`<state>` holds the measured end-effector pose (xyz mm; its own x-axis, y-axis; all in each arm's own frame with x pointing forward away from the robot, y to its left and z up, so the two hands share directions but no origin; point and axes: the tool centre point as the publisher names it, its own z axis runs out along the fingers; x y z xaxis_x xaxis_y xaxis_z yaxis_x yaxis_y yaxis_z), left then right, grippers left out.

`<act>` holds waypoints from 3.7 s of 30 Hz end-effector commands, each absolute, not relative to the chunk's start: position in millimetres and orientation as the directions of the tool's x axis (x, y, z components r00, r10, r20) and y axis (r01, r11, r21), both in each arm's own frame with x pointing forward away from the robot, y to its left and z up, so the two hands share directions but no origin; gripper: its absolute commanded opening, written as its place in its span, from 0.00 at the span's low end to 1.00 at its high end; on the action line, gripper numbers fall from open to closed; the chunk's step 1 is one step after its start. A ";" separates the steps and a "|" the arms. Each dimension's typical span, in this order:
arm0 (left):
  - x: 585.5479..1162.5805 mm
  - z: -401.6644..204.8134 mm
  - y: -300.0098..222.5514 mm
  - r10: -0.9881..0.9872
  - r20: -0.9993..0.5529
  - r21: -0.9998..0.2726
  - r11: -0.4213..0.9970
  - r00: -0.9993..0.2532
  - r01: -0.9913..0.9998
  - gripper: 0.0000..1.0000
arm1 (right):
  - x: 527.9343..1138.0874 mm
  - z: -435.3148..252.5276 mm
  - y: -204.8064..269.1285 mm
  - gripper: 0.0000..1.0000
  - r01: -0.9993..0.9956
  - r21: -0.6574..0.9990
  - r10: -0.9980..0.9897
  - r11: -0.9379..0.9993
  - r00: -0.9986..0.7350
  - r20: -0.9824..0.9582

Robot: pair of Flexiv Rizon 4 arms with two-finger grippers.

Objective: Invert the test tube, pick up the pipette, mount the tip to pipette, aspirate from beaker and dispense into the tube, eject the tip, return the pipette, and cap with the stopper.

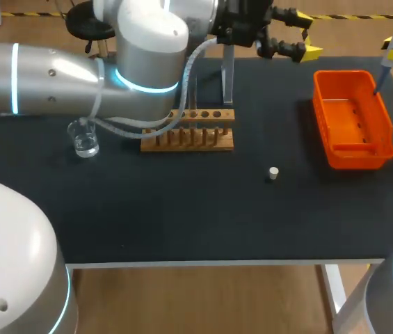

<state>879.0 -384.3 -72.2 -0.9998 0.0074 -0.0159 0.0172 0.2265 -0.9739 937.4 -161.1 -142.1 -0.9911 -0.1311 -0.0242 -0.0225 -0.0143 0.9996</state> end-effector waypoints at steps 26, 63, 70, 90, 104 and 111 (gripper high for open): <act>851.5 -119.7 -269.3 -0.165 -0.059 -0.993 0.107 -0.985 0.042 1.00 | 937.7 -141.1 -161.4 0.00 -0.023 1.000 -0.133 -0.011 -0.991 -0.024; 852.2 -127.2 -234.4 -0.239 -0.002 -0.997 0.073 -0.971 -0.016 1.00 | 937.7 -141.1 -161.4 0.00 -0.023 1.000 -0.133 -0.011 -0.991 -0.024; 852.2 -127.2 -234.4 -0.239 -0.002 -0.997 0.073 -0.971 -0.016 1.00 | 937.7 -141.1 -161.4 0.00 -0.023 1.000 -0.133 -0.011 -0.991 -0.024; 852.2 -127.2 -234.4 -0.239 -0.002 -0.997 0.073 -0.971 -0.016 1.00 | 893.8 -140.0 -115.0 0.00 -0.026 0.999 -0.133 0.044 -0.991 -0.020; 852.2 -127.2 -234.4 -0.239 -0.002 -0.997 0.073 -0.971 -0.016 1.00 | 855.5 -143.5 -58.9 0.00 -0.025 0.998 -0.077 0.055 -0.997 -0.021; 852.2 -127.2 -234.4 -0.239 -0.002 -0.997 0.073 -0.971 -0.016 1.00 | 845.3 -148.7 -22.5 0.00 -0.017 0.999 -0.100 0.045 -0.995 -0.012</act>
